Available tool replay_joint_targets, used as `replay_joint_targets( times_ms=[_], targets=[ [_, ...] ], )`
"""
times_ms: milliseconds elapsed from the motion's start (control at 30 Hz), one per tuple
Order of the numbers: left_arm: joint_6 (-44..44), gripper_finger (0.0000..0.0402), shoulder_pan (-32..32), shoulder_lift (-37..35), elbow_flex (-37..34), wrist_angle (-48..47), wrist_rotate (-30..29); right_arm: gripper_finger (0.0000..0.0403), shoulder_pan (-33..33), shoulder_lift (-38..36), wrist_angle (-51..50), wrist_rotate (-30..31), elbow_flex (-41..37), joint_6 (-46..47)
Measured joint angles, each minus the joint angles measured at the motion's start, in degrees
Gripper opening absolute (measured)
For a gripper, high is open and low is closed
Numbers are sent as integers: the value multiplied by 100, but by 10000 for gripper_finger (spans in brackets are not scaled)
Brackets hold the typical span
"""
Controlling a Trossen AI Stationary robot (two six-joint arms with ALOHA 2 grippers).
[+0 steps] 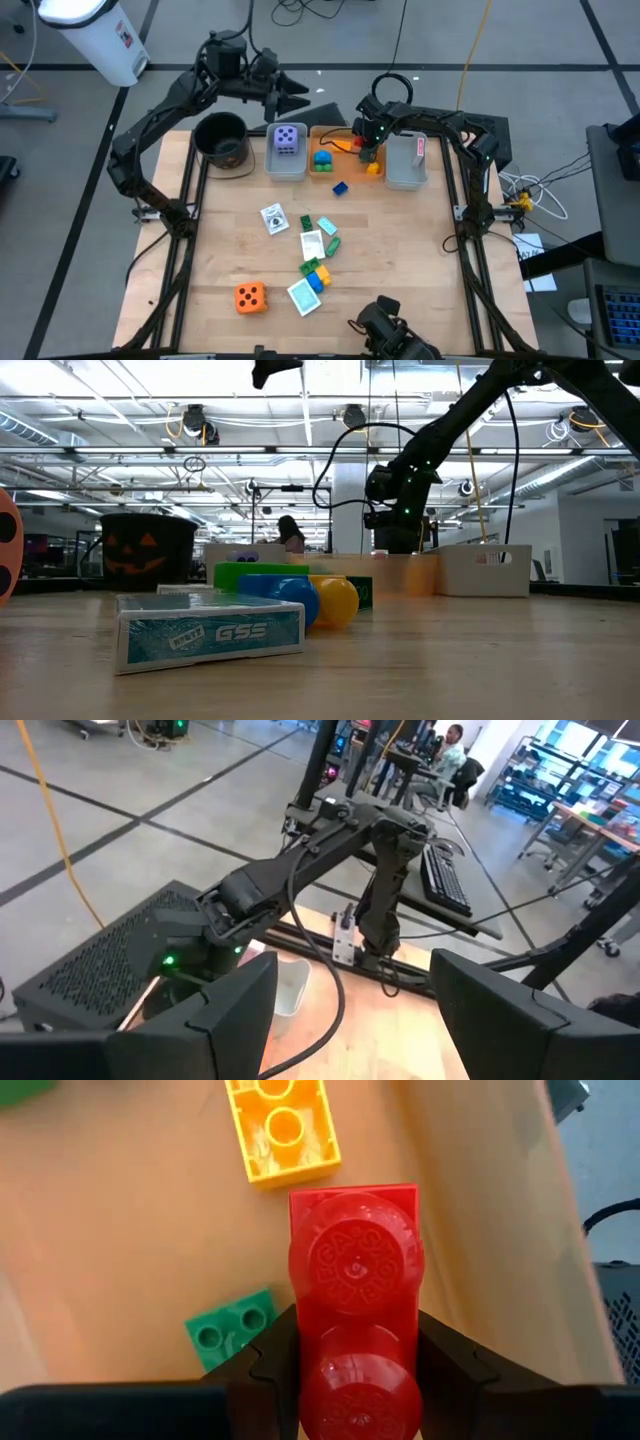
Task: Pick & Place Toys
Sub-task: Put the red game piece into the orange bin
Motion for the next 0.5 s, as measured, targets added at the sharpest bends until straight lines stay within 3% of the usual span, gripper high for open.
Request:
replay_joint_targets(
  times_ms=[500],
  targets=[
    [-4,271,2,0,0,-65,-2,123,0,0,113,2,-176,-12]
  ],
)
